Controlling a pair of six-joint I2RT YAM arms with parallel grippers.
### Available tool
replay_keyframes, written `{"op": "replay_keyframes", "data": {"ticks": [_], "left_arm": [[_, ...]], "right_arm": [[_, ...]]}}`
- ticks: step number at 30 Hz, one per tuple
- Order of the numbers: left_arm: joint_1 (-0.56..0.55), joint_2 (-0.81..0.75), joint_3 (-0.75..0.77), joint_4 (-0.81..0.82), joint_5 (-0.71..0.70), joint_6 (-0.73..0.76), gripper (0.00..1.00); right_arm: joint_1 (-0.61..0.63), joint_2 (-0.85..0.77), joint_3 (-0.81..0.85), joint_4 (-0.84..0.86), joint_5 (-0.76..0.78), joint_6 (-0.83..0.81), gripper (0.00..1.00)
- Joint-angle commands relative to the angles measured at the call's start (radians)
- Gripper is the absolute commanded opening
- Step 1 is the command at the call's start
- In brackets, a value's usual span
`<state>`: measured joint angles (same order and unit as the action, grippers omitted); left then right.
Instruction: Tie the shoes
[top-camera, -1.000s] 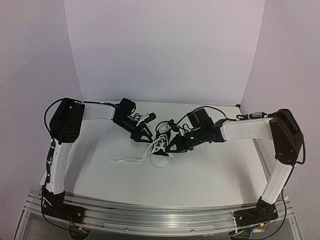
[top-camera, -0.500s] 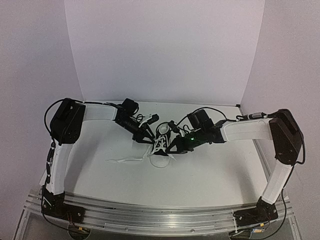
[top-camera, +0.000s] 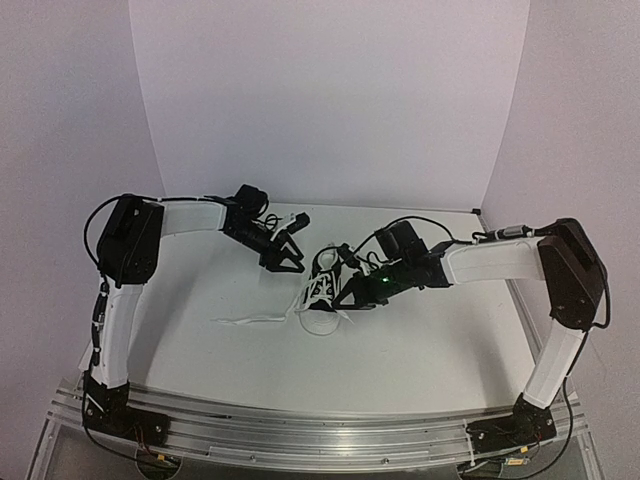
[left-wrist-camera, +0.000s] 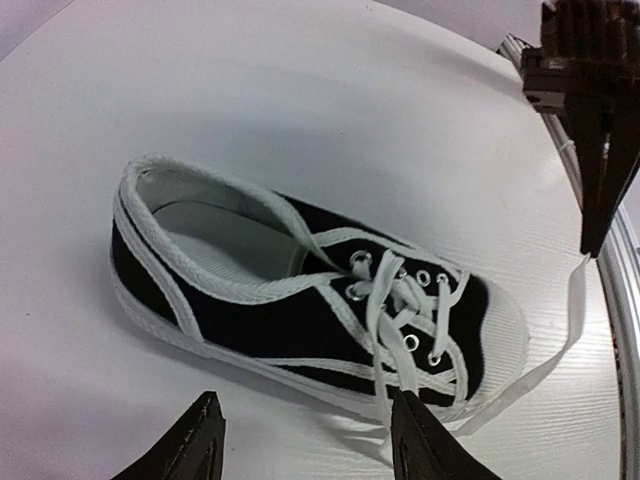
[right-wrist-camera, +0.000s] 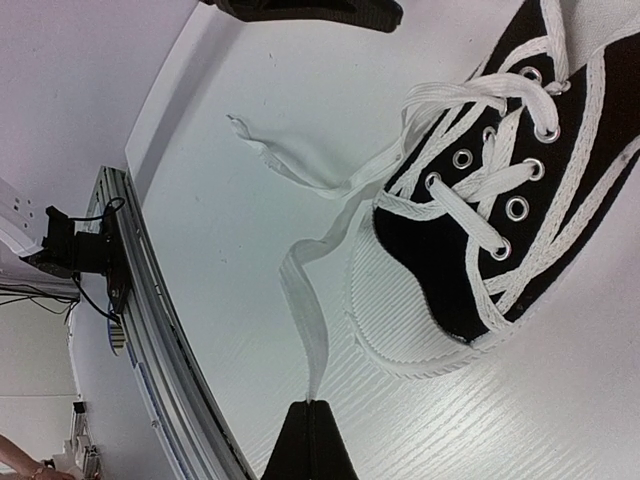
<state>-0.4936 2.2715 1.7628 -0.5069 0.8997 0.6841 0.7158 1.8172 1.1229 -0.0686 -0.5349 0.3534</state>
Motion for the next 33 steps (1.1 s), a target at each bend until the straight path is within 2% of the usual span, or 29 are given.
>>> {"op": "replay_keyframes", "data": {"ticks": [1,12,16,18,23,27,30,33], "left_arm": [[-0.044,0.010,-0.036,0.019,-0.068,0.057,0.56],[-0.053,0.015,-0.056,-0.003,-0.052,0.084,0.58],[-0.056,0.025,-0.059,0.026,-0.082,0.073,0.52],[-0.063,0.033,-0.054,0.029,-0.102,0.072,0.45],[-0.076,0.038,-0.053,0.001,-0.104,0.078,0.40],[-0.075,0.034,-0.035,-0.026,-0.132,0.083,0.25],[-0.072,0.032,0.000,-0.057,-0.161,0.084,0.04],[-0.067,0.025,0.044,-0.081,-0.186,0.068,0.00]], "right_arm": [[-0.003,-0.035,0.001,0.010,-0.015,0.001,0.00],[-0.003,-0.038,-0.006,0.011,-0.010,0.004,0.00],[-0.003,-0.039,-0.005,0.011,-0.009,0.002,0.00],[-0.003,-0.039,-0.005,0.010,-0.008,0.001,0.00],[-0.003,-0.039,0.000,0.009,0.003,0.003,0.00],[-0.004,-0.041,0.004,0.009,0.012,0.011,0.00],[-0.006,-0.042,0.007,0.009,0.023,0.015,0.00],[-0.009,-0.049,0.009,0.009,0.041,0.024,0.00]]}}
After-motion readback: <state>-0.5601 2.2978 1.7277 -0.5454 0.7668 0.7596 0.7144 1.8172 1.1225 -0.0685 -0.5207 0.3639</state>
